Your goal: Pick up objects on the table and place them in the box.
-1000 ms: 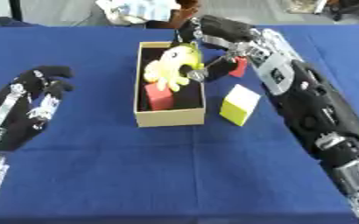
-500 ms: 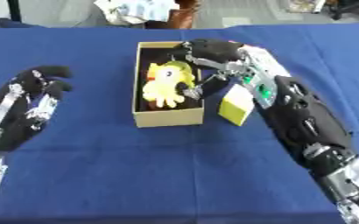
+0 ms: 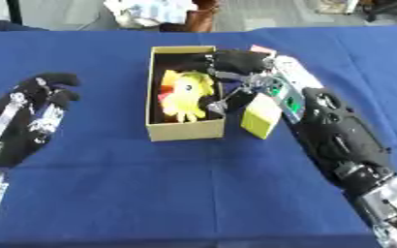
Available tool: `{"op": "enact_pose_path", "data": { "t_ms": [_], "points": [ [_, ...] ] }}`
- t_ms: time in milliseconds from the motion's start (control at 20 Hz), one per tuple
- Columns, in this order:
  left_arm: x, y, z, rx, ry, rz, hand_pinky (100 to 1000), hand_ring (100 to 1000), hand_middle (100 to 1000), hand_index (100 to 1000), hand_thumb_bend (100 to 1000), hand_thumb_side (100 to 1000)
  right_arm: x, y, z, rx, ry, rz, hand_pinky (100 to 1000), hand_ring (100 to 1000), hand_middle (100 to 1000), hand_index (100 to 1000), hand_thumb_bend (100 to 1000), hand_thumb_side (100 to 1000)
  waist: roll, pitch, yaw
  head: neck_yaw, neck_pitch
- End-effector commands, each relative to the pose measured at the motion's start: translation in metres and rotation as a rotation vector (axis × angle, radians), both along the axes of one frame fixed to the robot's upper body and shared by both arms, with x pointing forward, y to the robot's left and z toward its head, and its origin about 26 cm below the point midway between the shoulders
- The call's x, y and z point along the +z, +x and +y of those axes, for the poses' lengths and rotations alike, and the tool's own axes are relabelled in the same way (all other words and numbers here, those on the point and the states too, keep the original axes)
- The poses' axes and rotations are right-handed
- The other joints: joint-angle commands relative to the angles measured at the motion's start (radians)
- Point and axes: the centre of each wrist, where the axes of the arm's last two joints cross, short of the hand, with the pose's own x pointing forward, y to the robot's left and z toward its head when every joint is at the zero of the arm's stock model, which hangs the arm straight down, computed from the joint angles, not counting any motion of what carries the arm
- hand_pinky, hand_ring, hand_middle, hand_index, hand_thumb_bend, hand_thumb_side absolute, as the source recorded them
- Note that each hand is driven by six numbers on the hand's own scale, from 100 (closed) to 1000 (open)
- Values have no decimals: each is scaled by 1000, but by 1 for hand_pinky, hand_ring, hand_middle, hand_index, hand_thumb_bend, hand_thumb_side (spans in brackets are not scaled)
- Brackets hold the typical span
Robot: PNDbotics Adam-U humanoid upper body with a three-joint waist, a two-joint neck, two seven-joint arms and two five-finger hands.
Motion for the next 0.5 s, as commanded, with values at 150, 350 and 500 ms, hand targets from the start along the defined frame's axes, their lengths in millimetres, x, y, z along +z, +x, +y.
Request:
{"op": "enact_pose_path", "data": {
  "t_ms": [150,350,500],
  "points": [
    [5,0,1,-2,8,-17,825,697,732,837,100,730,29,-1,-7,25,30,-62,806,858,972,1000,100,262,14,-22,-5,7,5],
    [5,-1,2,3,9,-15,825,697,732,837,100,732,41,-4,-13,38,42,-74,812,868,981,1000,100,276,12,-23,-9,9,5],
    [4,-1,2,3,9,-14,825,697,732,836,100,731,44,-3,-20,20,25,-59,819,877,988,1000,100,310,11,-25,-12,11,5]
  ]
}}
